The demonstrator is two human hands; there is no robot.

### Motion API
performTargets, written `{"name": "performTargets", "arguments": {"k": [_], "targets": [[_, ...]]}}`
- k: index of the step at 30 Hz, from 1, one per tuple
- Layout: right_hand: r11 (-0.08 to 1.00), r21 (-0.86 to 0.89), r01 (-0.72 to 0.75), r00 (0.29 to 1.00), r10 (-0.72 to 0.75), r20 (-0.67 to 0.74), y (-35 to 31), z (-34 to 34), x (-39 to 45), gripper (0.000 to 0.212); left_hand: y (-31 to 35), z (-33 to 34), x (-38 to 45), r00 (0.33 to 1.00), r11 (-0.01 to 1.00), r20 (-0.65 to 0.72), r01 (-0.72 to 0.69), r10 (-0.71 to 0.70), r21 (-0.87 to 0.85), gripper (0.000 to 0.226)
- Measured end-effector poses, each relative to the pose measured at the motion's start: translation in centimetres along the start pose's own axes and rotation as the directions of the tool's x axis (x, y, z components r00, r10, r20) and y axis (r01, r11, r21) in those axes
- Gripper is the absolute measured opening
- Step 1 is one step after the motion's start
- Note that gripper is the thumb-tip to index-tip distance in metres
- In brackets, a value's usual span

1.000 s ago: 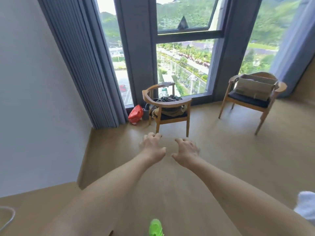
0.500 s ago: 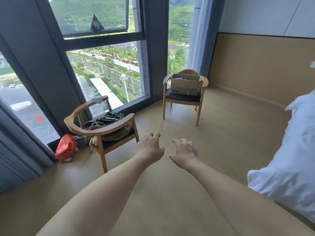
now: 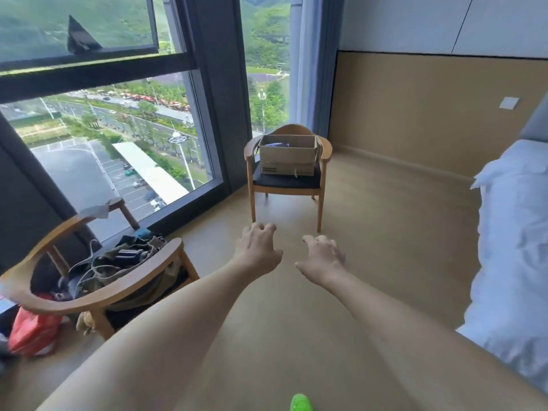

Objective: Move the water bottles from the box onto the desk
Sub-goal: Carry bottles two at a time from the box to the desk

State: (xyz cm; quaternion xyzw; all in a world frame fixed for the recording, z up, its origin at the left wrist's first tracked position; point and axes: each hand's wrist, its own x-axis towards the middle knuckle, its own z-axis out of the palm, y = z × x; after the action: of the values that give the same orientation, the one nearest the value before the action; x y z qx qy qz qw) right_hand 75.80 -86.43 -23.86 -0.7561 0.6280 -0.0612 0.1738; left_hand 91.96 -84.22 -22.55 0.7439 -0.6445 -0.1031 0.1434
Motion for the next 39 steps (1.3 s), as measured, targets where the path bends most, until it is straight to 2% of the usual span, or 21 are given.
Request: {"name": "performTargets", "arguments": {"k": [3,10,18,24,28,32,36,39], "targets": [[1.000,-0.002,0.012,1.000,-0.012,0.002,0.2,-1.9,6.8,0.050,0.1,-0.3,6.7,1.000,0.999,0.001,0.031,-0.031,0.036,0.056],[0.999,0.025,0.046,0.999,-0.046,-0.012,-0.2,-4.8,20.0,0.056,0.9,-0.2,19.8,0.999,0.999,-0.002,0.051,-0.051,0.019,0.050],[1.000,0.016,-0.008,1.000,0.008,-0.004,-0.5,-5.0,34.1,0.056,-0.5,1.4,35.1,0.999,1.000,0.036,0.022,-0.021,-0.005,0.054],[0.998,-0.014,-0.064,0.998,0.064,-0.014,-1.8,-5.9,47.6,0.059,-2.1,1.9,48.7,0.997,0.999,0.067,-0.048,0.049,-0.008,0.041],[0.993,-0.005,-0.115,0.993,0.115,-0.028,-3.2,-7.5,56.0,0.057,-3.0,0.6,57.7,0.992,0.996,0.091,-0.081,0.084,-0.035,0.045],[0.993,-0.003,-0.121,0.991,0.120,-0.057,-4.2,-8.8,63.3,0.053,-3.9,-0.9,65.7,0.992,0.996,0.096,-0.075,0.079,-0.039,0.044],[0.990,0.010,-0.142,0.989,0.143,-0.032,-4.4,-8.7,69.4,0.044,-5.0,0.0,71.6,0.987,0.997,0.141,-0.068,0.071,-0.025,0.048],[0.989,0.022,-0.145,0.989,0.145,-0.005,-4.2,-8.1,74.2,0.045,-5.8,1.3,76.2,0.985,0.998,0.163,-0.052,0.055,-0.024,0.050]]}}
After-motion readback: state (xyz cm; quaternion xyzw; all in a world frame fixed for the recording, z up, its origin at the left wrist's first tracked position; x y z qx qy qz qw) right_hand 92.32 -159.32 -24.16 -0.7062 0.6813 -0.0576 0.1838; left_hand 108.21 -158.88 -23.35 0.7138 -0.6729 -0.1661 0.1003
